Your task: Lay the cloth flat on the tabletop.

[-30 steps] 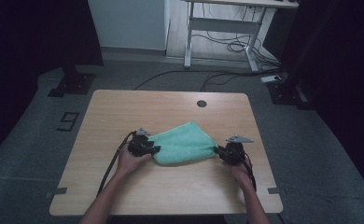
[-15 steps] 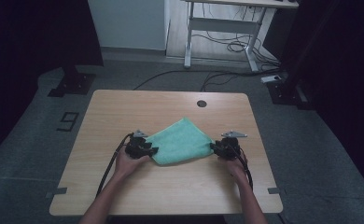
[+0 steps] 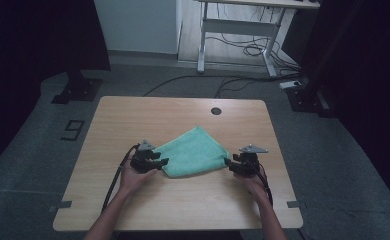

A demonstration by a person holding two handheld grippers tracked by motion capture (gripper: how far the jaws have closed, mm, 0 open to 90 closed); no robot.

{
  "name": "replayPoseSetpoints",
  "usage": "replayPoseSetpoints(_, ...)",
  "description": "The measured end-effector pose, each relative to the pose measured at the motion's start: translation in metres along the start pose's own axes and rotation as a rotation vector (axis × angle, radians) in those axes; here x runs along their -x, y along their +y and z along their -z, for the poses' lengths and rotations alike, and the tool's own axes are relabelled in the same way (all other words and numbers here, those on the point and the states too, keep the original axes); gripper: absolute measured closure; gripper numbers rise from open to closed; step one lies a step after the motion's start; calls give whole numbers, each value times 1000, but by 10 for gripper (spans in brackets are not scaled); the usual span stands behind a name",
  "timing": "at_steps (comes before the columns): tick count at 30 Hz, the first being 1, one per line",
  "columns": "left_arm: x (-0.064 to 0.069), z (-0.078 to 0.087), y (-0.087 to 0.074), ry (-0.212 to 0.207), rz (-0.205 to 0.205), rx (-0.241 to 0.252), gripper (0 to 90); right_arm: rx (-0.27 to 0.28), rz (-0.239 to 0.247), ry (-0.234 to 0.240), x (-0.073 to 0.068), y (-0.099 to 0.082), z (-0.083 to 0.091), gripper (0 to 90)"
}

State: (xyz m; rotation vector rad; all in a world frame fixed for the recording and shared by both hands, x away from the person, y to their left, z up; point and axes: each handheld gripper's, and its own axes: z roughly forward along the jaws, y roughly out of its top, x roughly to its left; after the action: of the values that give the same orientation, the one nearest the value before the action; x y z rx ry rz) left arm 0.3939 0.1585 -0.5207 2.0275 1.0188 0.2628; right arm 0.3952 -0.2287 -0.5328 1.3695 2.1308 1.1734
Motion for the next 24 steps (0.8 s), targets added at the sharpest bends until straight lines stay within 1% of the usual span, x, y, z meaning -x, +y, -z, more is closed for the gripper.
replayPoseSetpoints(3,8,9,-1,-28,-13,17,491,-5,-3,1,1,0,-3,505)
replayPoseSetpoints(6,19,14,-4,-61,-25,25,460,-10,-6,3,1,1,-5,501)
replayPoseSetpoints(7,21,14,-5,-70,-27,23,447,-12,-8,2,0,2,-6,499)
replayPoseSetpoints(9,28,12,-7,-87,-45,17,426,-13,-12,-1,0,2,-7,498)
replayPoseSetpoints(11,34,7,-9,-94,-64,2,412,-18,-17,-4,1,3,-8,498)
replayPoseSetpoints(13,38,2,-10,-100,-69,-10,404,-25,-23,-9,2,2,-10,496)
replayPoseSetpoints(15,40,-5,-11,-101,-77,-29,402,-31,-29,-11,3,1,-12,496)
replayPoseSetpoints(18,44,-13,-13,-91,-91,-50,400,-35,-30,-4,3,1,-12,494)
replayPoseSetpoints(23,50,-20,-16,-64,-126,-73,402,-43,-17,2,1,1,-14,497)
replayPoseSetpoints(24,51,-22,-17,-53,-132,-80,408,-46,-18,2,1,0,-15,500)
